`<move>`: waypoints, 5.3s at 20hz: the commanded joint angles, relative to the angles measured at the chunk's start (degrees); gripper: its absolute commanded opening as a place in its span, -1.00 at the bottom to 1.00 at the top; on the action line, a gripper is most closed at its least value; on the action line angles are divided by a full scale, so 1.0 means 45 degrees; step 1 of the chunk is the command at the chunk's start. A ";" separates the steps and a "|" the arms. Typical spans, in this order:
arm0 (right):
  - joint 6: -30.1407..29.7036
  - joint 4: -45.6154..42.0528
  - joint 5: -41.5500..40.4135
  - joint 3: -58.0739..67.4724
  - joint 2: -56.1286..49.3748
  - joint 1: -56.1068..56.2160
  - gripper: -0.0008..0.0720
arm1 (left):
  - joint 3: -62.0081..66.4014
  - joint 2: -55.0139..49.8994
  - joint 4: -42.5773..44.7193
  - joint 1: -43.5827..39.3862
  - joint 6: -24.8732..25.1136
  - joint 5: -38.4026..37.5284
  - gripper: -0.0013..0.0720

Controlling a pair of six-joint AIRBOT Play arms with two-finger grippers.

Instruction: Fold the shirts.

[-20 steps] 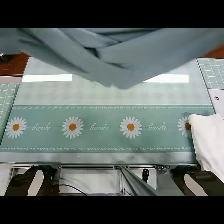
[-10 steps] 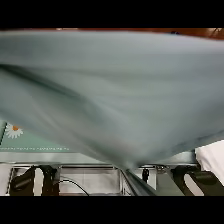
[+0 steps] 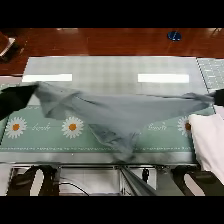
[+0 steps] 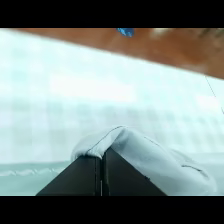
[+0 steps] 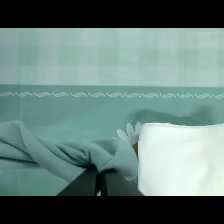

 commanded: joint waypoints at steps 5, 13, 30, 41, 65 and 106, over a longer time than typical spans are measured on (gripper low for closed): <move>0.0515 -0.0364 -0.3570 -0.1316 -0.5037 -0.0505 -0.93 | 0.1515 -0.8165 -0.0709 -0.4065 0.1214 0.3517 -0.93; 0.0068 0.3565 -0.4454 0.0083 -0.7830 -0.4080 0.15 | 0.5168 -1.3415 0.0335 -0.4459 -0.0112 -0.0908 0.43; -0.2040 0.7082 -0.4736 -0.6941 -0.5221 -0.4031 0.13 | -0.3113 -0.8864 -0.1593 -0.5595 -0.0549 0.1214 0.42; -0.2618 1.0350 -0.6353 -0.6936 -0.6902 -0.2943 0.13 | -0.1938 -1.0996 -0.2438 -0.7150 0.0180 0.2516 -0.93; -0.2812 0.9384 -0.3857 0.5566 -0.6557 -0.0792 -0.93 | 0.0500 -0.9117 -0.2482 -0.5605 0.0772 0.1030 -0.93; 0.0481 0.3895 -0.4260 0.3954 -1.1171 -0.1200 -0.81 | 0.2025 -1.1939 -0.1239 -0.0903 0.0782 0.0704 -0.70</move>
